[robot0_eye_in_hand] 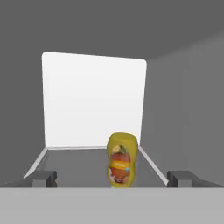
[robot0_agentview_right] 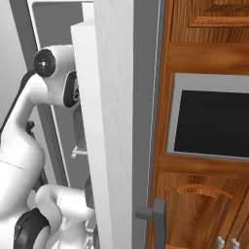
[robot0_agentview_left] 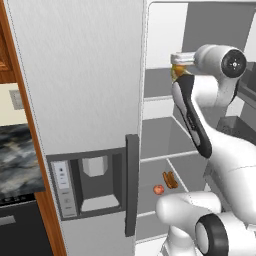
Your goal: Place the condiment bottle and mustard from the counter to the top shelf of the fridge. If the existing items in the fridge are on the top shelf, move them to other shelves.
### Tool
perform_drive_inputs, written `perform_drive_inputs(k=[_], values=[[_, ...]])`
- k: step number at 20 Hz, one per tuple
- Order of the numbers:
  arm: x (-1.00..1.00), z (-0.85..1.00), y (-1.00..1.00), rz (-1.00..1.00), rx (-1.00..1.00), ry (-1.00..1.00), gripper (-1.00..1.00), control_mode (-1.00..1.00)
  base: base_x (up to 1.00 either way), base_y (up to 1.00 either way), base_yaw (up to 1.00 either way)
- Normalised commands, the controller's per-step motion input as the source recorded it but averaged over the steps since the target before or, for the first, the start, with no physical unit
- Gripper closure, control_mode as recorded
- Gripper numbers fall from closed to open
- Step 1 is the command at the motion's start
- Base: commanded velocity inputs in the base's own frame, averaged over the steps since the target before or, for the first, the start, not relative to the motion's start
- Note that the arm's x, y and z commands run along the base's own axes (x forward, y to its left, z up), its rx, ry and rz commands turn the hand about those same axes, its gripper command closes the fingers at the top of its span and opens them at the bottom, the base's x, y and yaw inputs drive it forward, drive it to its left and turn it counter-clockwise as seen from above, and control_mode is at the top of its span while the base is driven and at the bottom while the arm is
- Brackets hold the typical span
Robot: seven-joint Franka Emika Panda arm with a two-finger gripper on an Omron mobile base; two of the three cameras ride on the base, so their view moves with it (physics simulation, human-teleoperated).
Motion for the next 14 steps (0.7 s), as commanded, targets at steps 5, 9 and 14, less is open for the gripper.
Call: perform_drive_inputs(k=[5, 9, 14], values=[[-1.0, -0.13, 0.54, 0.05, -0.03, 0.18, -1.0, -1.0, 0.0, 0.0, 0.0], [-1.0, -0.5, 0.43, 0.01, 0.0, 0.17, -1.0, -1.0, 0.0, 0.0, 0.0], [-1.0, -0.73, 0.08, 0.0, 0.0, 0.0, -1.0, -1.0, 0.0, 0.0, 0.0]])
